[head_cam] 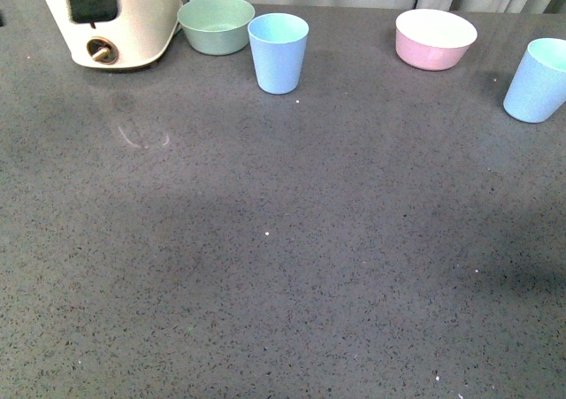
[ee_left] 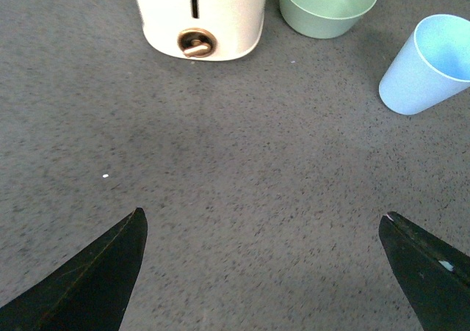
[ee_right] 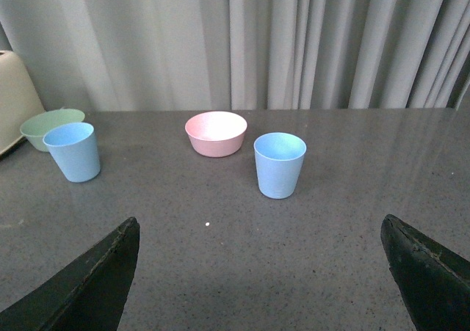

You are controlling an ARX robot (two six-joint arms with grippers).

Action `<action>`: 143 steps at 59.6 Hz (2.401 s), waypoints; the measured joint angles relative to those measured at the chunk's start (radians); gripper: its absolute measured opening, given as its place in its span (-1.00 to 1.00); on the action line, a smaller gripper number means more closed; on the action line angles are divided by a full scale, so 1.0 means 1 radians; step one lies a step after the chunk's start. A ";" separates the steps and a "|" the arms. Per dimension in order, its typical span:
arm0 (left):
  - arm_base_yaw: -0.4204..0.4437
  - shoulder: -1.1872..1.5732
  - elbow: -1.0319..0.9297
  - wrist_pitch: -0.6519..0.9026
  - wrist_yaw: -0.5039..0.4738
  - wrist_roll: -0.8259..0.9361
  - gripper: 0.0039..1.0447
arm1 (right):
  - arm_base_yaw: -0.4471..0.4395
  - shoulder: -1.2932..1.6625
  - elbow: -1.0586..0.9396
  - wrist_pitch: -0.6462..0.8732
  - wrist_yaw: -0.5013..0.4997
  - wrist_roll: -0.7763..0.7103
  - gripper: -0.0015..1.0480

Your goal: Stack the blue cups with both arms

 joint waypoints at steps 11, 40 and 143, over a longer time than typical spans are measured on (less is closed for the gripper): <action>-0.052 0.269 0.348 -0.114 -0.020 -0.061 0.84 | 0.000 0.000 0.000 0.000 0.000 0.000 0.83; -0.163 0.684 0.932 -0.479 -0.100 -0.168 0.84 | 0.000 0.000 0.000 0.000 0.000 0.000 0.83; -0.190 1.291 1.963 -1.057 -0.105 -0.317 -0.96 | 0.000 0.000 0.000 0.000 0.000 0.000 0.83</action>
